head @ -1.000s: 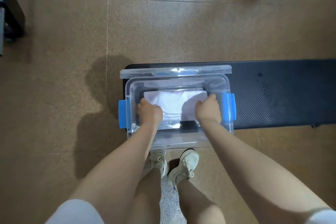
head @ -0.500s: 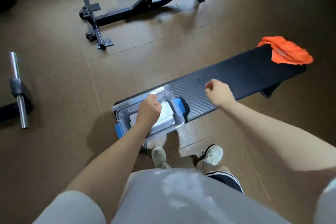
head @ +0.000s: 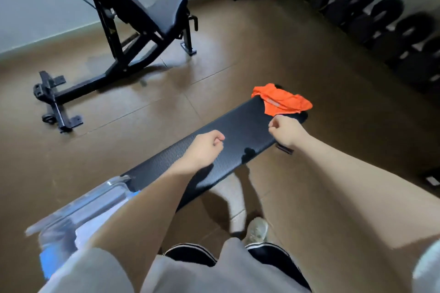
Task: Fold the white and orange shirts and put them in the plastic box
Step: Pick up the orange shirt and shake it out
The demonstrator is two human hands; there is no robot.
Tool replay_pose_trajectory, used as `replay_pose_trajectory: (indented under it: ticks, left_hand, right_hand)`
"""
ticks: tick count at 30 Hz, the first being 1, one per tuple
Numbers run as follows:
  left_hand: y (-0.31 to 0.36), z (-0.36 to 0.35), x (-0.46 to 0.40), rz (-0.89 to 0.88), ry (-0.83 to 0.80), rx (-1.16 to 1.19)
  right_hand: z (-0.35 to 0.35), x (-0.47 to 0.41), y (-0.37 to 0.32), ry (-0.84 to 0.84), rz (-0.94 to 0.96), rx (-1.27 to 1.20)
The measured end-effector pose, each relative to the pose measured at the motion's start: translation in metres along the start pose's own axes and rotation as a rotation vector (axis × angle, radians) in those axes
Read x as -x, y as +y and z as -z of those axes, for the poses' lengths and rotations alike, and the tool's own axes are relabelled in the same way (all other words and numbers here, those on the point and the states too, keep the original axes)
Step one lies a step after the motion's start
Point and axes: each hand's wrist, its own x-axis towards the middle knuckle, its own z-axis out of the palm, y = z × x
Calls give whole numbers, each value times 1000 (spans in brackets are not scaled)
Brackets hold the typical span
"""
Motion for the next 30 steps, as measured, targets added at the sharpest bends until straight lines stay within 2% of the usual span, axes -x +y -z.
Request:
replay_pose_trajectory:
  ticks: [5, 12, 16, 21, 26, 30]
  left_hand:
    - [73, -48, -64, 24, 21, 8]
    - [120, -92, -160, 108, 14, 31]
    - [136, -126, -238, 182, 28, 200]
    - [131, -171, -326, 323, 58, 349]
    - [92, -211, -400, 483, 108, 364]
    - [58, -253, -439, 602, 139, 373]
  right_hand:
    - [65, -39, 82, -20, 9, 20]
    - [101, -113, 155, -35, -24, -19]
    - [106, -177, 184, -38, -25, -56]
    - [89, -261, 231, -223, -21, 41]
    - [53, -343, 262, -224, -17, 63]
    - [1, -392, 271, -281, 141, 156]
